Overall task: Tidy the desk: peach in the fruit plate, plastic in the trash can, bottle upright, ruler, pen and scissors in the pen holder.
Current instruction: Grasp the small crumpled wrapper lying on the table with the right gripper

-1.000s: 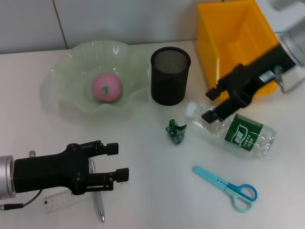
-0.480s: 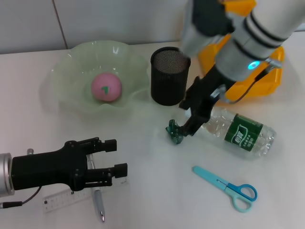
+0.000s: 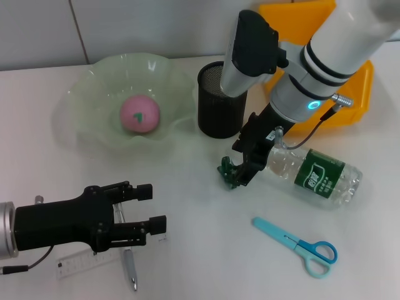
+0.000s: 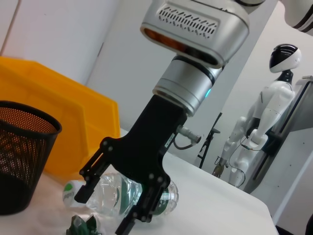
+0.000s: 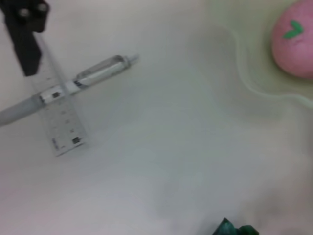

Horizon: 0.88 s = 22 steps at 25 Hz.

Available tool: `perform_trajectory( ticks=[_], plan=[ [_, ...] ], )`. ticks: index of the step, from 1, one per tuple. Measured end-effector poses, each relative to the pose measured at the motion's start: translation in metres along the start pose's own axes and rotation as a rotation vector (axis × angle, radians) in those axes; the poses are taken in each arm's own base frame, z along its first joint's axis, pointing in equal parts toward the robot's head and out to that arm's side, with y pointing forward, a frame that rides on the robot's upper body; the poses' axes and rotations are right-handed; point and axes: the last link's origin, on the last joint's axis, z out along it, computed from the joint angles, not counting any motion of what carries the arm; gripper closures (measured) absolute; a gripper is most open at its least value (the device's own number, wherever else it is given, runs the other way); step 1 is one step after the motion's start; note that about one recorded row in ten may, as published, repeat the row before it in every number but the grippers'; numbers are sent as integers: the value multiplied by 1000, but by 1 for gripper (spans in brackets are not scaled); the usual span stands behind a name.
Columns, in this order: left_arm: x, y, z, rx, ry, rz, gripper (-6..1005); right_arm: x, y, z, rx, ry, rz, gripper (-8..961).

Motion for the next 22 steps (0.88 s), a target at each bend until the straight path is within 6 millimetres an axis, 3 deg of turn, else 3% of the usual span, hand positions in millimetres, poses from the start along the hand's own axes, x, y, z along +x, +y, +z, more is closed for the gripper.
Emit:
perform_trajectory(
  ticks=[22],
  plan=[
    [-1, 0, 0, 0, -5, -6, 165, 4, 1, 25, 22, -15, -7, 183]
  ],
)
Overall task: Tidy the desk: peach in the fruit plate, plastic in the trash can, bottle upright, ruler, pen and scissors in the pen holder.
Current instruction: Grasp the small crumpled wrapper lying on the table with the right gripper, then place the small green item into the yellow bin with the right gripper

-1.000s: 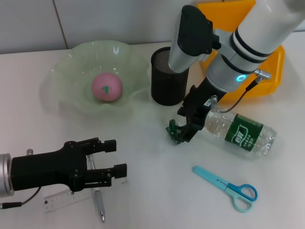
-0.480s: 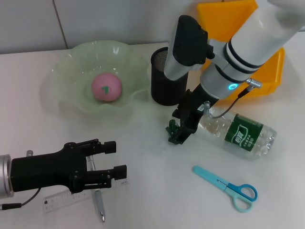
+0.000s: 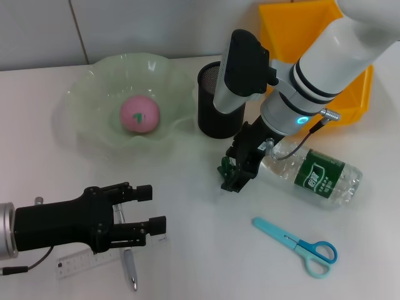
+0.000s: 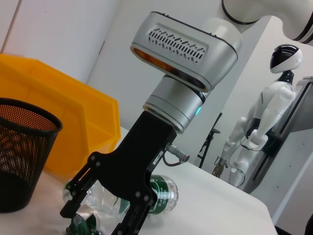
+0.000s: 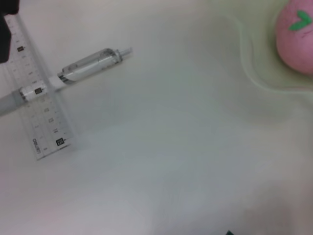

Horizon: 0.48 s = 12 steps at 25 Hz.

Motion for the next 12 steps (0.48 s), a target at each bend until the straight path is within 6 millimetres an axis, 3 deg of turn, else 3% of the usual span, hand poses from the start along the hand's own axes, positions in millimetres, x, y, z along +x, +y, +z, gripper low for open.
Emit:
perform_trajectory(
  ticks=[12],
  plan=[
    [1, 0, 0, 1, 6, 0, 165, 3, 3, 8, 1, -4, 2, 346]
  ],
)
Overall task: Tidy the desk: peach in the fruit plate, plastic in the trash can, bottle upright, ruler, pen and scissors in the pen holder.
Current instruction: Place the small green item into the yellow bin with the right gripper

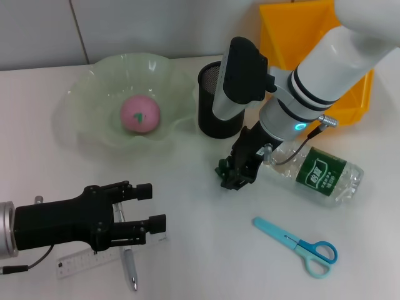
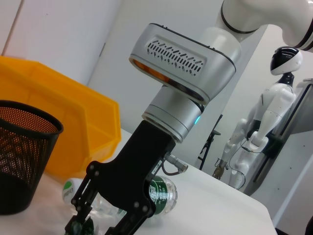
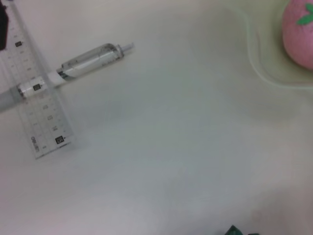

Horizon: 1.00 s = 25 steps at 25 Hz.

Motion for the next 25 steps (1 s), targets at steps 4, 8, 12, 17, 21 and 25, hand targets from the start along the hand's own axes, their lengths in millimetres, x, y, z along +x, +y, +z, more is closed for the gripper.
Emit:
perform_trajectory(
  ticks=[4, 8, 12, 17, 21, 25],
  plan=[
    [1, 0, 0, 3, 4, 0, 165, -7, 3, -8, -18, -39, 4, 454],
    [1, -1, -1, 6, 8, 0, 165, -12, 4, -21, -23, -78, 16, 533],
    [2, -1, -1, 6, 7, 3, 165, -18, -1, -57, 9, -185, 51, 568],
    [3, -2, -1, 3, 5, 12, 165, -14, -13, -106, 86, -363, 126, 610],
    [5, -2, 0, -2, 5, 15, 165, -1, -28, -130, 189, -449, 212, 649],
    [8, -2, 0, -7, 6, 23, 165, 29, -55, -155, 349, -529, 378, 674]
  ],
)
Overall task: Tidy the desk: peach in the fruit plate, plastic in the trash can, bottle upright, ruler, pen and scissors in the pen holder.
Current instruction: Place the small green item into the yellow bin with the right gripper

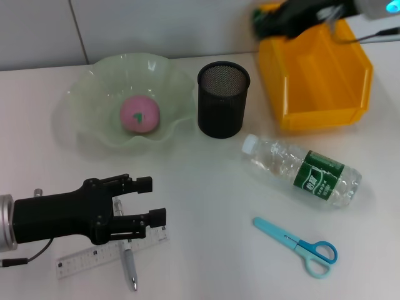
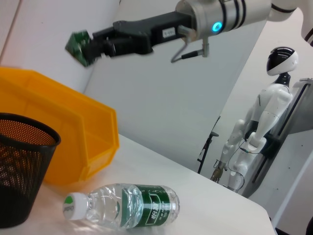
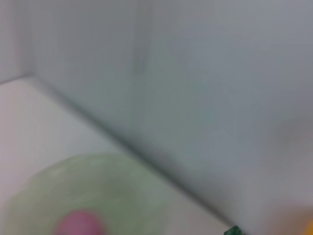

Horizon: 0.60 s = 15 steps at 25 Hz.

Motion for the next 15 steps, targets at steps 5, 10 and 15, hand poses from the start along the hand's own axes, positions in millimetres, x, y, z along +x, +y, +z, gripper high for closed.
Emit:
perform_trajectory(
  ticks=[5, 10, 15],
  plan=[
    [1, 0, 1, -6, 1, 3, 165, 21, -41, -12, 161, -23, 164, 698],
    [3, 1, 1, -16, 2, 5, 165, 44, -56, -3, 212, 30, 237, 740],
    [3, 1, 1, -18, 2, 4, 165, 58, -62, 4, 226, 53, 279, 773]
  ],
)
